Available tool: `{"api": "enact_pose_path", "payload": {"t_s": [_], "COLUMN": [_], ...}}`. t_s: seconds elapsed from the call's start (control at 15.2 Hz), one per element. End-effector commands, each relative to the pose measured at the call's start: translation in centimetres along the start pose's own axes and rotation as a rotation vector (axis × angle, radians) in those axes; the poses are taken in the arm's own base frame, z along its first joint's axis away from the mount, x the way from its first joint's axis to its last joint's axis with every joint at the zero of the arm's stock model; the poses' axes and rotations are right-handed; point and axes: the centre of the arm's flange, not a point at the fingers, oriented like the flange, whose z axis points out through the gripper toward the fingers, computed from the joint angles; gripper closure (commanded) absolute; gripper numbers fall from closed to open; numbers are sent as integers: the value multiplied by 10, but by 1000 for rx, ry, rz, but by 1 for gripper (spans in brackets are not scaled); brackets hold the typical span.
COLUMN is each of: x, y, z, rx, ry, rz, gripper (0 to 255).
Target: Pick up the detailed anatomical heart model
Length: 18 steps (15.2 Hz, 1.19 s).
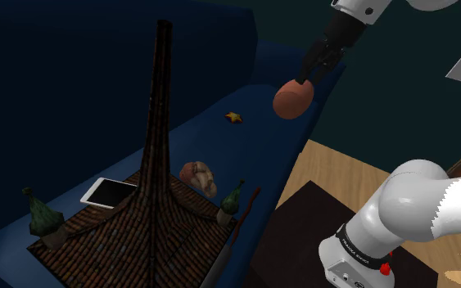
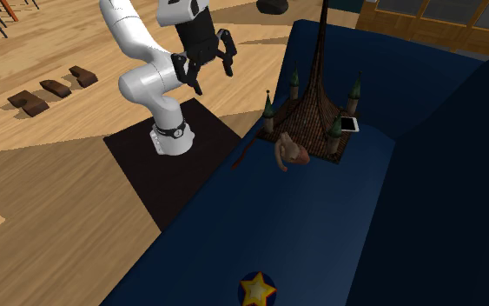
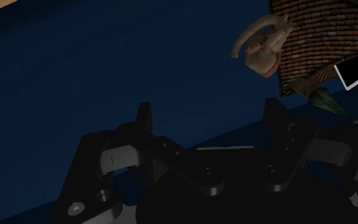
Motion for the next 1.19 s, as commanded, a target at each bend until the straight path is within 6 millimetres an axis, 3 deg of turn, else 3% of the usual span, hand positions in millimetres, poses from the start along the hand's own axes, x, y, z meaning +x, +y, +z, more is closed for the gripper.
{"api": "enact_pose_path", "payload": {"t_s": [0.0, 1.12], "x": [0, 62], "y": [0, -139], "z": [0, 191], "rx": [0, -103], "ry": [0, -262], "rz": [0, 86], "gripper": [0, 0]}}
